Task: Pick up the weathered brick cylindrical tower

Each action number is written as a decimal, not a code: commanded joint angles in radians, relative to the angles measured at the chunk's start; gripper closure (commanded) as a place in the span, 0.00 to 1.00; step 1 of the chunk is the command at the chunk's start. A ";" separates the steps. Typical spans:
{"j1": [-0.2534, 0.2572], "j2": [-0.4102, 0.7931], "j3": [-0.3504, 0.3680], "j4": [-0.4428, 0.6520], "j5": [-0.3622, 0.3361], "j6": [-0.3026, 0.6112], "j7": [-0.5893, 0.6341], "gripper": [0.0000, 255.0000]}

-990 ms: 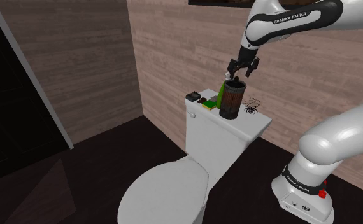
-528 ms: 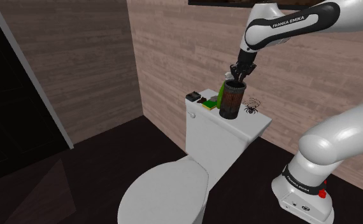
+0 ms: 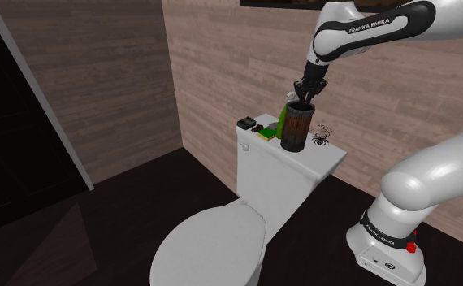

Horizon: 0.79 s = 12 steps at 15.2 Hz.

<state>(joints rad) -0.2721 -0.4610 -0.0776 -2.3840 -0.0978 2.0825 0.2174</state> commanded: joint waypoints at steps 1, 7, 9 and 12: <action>0.001 -0.003 0.001 0.021 0.001 -0.024 -0.001 1.00; 0.002 -0.011 0.004 0.096 0.005 -0.106 -0.005 1.00; 0.003 -0.012 0.005 0.122 0.006 -0.133 -0.007 1.00; 0.003 -0.011 0.006 0.163 0.008 -0.173 -0.009 1.00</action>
<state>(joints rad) -0.2692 -0.4724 -0.0722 -2.2369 -0.0905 1.9239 0.2093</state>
